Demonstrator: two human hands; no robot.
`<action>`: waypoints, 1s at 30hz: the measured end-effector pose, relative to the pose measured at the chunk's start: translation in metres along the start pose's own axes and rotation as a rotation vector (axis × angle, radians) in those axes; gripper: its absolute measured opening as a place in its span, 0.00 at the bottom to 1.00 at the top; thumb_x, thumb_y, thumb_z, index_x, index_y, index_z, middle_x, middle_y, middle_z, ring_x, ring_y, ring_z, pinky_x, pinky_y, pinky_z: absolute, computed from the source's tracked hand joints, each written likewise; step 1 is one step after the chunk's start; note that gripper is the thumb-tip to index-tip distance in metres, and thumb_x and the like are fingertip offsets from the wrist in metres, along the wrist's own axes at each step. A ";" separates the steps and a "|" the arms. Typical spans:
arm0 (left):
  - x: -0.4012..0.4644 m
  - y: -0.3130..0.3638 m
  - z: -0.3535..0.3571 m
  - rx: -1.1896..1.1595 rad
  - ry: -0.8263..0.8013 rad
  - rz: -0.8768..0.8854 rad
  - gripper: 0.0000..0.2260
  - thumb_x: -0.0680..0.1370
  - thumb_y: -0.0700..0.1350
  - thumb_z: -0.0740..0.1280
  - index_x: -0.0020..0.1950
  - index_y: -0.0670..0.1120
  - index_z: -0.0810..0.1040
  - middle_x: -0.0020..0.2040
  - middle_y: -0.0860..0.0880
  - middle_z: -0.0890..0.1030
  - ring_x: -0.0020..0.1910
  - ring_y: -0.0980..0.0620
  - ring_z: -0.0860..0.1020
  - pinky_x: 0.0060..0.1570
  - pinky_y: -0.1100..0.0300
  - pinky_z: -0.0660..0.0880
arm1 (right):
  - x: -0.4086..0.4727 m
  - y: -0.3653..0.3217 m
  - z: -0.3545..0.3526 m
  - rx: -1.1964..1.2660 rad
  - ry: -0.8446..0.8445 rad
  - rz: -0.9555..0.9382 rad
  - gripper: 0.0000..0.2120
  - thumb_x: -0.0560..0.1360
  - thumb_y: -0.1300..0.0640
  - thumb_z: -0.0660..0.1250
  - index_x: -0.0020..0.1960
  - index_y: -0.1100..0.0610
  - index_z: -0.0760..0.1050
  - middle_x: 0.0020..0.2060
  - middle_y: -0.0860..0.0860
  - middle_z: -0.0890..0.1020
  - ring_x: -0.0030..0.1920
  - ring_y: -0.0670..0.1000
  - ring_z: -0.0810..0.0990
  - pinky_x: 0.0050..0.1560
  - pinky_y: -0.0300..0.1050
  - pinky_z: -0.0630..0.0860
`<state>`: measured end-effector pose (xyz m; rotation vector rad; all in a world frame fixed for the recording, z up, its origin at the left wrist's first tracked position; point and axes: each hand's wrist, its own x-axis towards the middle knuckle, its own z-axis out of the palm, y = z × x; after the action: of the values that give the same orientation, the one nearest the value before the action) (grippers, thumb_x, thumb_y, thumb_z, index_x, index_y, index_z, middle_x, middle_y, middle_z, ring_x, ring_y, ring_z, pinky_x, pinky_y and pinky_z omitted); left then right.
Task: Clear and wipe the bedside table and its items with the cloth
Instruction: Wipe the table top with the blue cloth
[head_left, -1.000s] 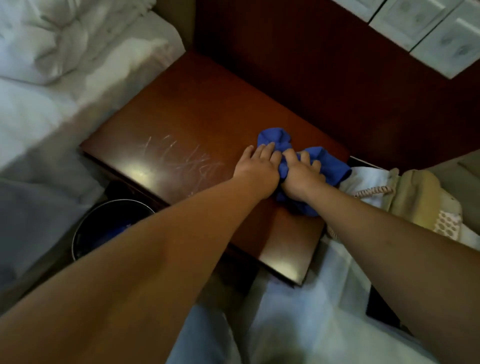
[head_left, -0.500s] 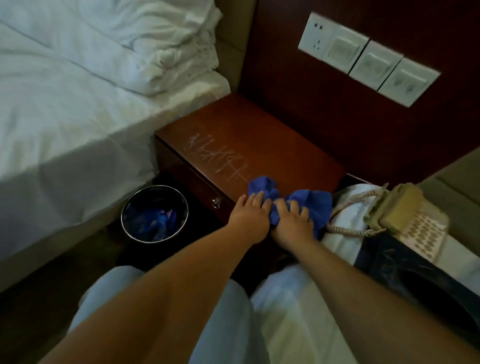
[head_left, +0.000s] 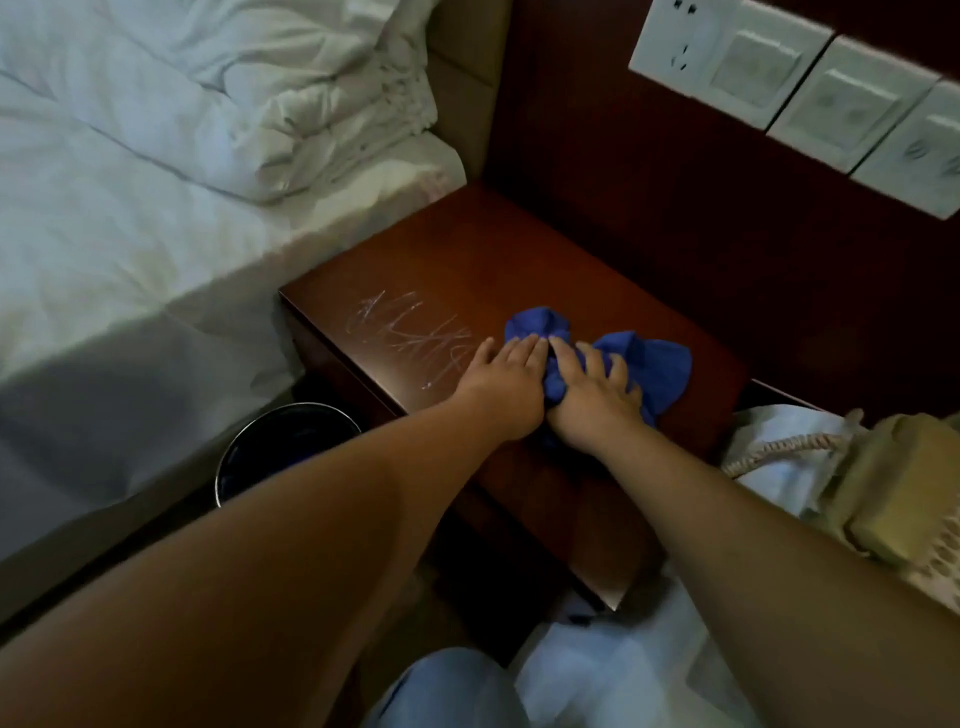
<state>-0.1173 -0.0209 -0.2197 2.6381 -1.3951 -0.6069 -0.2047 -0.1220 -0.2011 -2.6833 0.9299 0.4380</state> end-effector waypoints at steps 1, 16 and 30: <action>0.013 -0.005 -0.006 -0.007 0.004 -0.007 0.31 0.85 0.49 0.52 0.84 0.44 0.42 0.85 0.46 0.44 0.84 0.47 0.46 0.80 0.43 0.42 | 0.015 -0.002 -0.005 0.007 -0.002 -0.006 0.39 0.78 0.47 0.62 0.81 0.38 0.42 0.82 0.47 0.45 0.80 0.63 0.42 0.76 0.69 0.48; -0.021 -0.018 -0.001 0.077 -0.019 -0.020 0.30 0.85 0.49 0.52 0.84 0.44 0.44 0.85 0.45 0.44 0.84 0.45 0.45 0.81 0.43 0.44 | -0.013 -0.028 0.013 0.040 0.017 0.038 0.35 0.77 0.46 0.64 0.80 0.41 0.51 0.80 0.46 0.51 0.79 0.62 0.45 0.75 0.68 0.52; -0.141 0.005 0.040 0.101 0.016 -0.009 0.30 0.85 0.51 0.54 0.85 0.45 0.47 0.85 0.45 0.47 0.84 0.45 0.48 0.81 0.45 0.46 | -0.138 -0.039 0.052 0.027 -0.017 0.030 0.33 0.79 0.46 0.59 0.80 0.42 0.50 0.81 0.46 0.49 0.79 0.62 0.43 0.75 0.68 0.51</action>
<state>-0.2075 0.0945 -0.2130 2.7219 -1.4467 -0.5281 -0.2933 0.0024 -0.1928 -2.6408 0.9658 0.4504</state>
